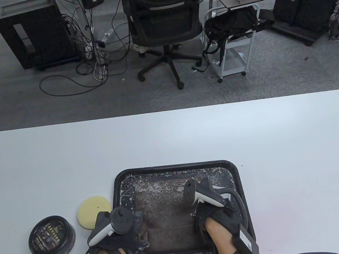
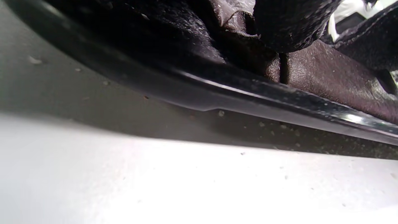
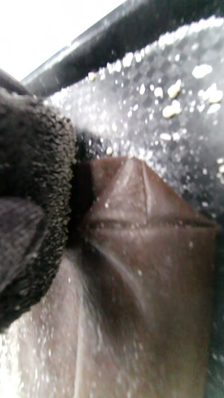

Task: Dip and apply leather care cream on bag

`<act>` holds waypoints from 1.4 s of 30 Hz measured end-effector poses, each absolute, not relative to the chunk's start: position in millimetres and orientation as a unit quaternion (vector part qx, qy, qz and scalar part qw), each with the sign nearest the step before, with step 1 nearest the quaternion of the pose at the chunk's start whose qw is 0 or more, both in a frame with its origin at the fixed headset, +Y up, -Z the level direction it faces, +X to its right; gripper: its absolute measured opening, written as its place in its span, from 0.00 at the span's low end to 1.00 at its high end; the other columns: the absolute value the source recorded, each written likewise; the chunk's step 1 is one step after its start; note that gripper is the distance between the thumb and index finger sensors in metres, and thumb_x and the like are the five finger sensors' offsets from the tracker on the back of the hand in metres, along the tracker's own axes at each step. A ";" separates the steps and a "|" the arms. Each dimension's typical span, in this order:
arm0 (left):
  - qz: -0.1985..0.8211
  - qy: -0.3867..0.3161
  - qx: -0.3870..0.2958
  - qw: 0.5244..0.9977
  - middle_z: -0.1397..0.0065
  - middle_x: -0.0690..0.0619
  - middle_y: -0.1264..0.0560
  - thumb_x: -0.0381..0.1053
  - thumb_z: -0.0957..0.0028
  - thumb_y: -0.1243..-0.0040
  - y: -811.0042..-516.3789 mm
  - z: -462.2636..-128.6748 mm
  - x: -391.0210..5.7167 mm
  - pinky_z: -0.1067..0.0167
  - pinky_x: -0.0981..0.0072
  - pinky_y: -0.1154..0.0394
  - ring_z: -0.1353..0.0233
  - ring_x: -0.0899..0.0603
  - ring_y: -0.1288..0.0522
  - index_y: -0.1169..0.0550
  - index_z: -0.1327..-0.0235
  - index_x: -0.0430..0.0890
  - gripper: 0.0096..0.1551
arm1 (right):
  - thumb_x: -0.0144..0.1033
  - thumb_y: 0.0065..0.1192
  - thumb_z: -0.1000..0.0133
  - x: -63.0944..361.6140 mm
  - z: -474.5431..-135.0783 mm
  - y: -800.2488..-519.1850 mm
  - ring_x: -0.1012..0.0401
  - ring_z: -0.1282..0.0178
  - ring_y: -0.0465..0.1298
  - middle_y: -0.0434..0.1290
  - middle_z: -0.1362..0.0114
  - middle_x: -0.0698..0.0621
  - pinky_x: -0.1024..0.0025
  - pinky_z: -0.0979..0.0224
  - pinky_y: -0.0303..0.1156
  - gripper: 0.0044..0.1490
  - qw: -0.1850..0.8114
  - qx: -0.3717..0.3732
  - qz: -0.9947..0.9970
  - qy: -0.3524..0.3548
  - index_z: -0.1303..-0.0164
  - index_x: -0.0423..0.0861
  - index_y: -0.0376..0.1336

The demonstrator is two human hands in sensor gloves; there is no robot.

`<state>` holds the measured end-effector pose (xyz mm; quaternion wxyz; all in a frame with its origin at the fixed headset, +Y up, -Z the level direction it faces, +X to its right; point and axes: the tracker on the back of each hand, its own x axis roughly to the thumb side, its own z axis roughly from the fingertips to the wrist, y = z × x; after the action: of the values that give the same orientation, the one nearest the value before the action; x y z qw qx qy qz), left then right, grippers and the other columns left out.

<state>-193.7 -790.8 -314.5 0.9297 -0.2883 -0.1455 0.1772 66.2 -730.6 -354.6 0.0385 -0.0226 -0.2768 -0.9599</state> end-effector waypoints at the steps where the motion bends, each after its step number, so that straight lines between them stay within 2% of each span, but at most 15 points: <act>1: 0.169 -0.148 -0.283 0.932 0.21 0.55 0.57 0.65 0.54 0.41 -790.2 -314.2 -192.8 0.30 0.47 0.69 0.20 0.42 0.59 0.58 0.28 0.56 0.53 | 0.24 0.60 0.52 61.4 -353.7 -731.2 0.35 0.28 0.68 0.64 0.24 0.33 0.37 0.29 0.64 0.36 0.041 -0.030 -0.960 -0.277 0.28 0.42 0.65; 9: 0.169 -0.146 -0.280 0.934 0.21 0.55 0.57 0.64 0.55 0.41 -790.2 -314.1 -191.9 0.30 0.46 0.68 0.20 0.41 0.58 0.59 0.28 0.56 0.54 | 0.24 0.60 0.51 22.2 -344.3 -735.7 0.35 0.28 0.68 0.64 0.24 0.33 0.37 0.29 0.66 0.36 0.056 -0.093 -0.957 -0.268 0.27 0.44 0.64; 14: 0.166 -0.147 -0.281 0.934 0.21 0.54 0.57 0.65 0.55 0.41 -790.2 -314.4 -191.7 0.30 0.46 0.68 0.20 0.41 0.58 0.61 0.29 0.55 0.55 | 0.25 0.60 0.51 -2.3 -336.5 -740.1 0.35 0.28 0.69 0.64 0.24 0.32 0.38 0.28 0.65 0.37 0.084 -0.123 -0.958 -0.246 0.27 0.44 0.63; 26: 0.174 -0.156 -0.271 0.934 0.21 0.52 0.55 0.64 0.56 0.38 -789.7 -316.5 -191.8 0.29 0.44 0.66 0.20 0.39 0.56 0.59 0.29 0.53 0.56 | 0.26 0.60 0.51 -45.6 -319.1 -744.6 0.37 0.26 0.69 0.64 0.24 0.35 0.40 0.26 0.65 0.37 0.076 -0.217 -0.956 -0.180 0.27 0.47 0.63; 33: 0.169 -0.155 -0.266 0.936 0.21 0.51 0.54 0.64 0.56 0.38 -790.3 -316.2 -191.0 0.29 0.44 0.66 0.20 0.39 0.55 0.67 0.34 0.51 0.61 | 0.26 0.60 0.50 -60.7 -312.0 -749.8 0.38 0.25 0.67 0.63 0.22 0.40 0.41 0.25 0.63 0.37 0.048 -0.271 -0.950 -0.148 0.27 0.51 0.63; 36: 0.168 -0.152 -0.266 0.937 0.21 0.52 0.55 0.64 0.56 0.38 -790.8 -316.0 -191.1 0.29 0.44 0.66 0.20 0.40 0.56 0.70 0.36 0.51 0.64 | 0.27 0.60 0.50 -62.2 -311.9 -751.3 0.39 0.24 0.65 0.63 0.21 0.43 0.41 0.24 0.62 0.37 0.014 -0.300 -0.942 -0.147 0.27 0.51 0.62; 42: 0.150 -0.147 -0.267 0.940 0.21 0.53 0.56 0.64 0.57 0.38 -791.4 -315.0 -189.2 0.29 0.45 0.66 0.20 0.41 0.56 0.71 0.37 0.52 0.64 | 0.26 0.61 0.51 -55.4 -315.4 -750.8 0.41 0.21 0.60 0.62 0.20 0.48 0.42 0.22 0.56 0.36 -0.031 -0.330 -0.922 -0.197 0.28 0.53 0.63</act>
<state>-189.2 -791.4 -315.0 0.9403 -0.2673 -0.1474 0.1504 -55.4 -750.8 -315.4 -0.0314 -0.3305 -0.1971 -0.9225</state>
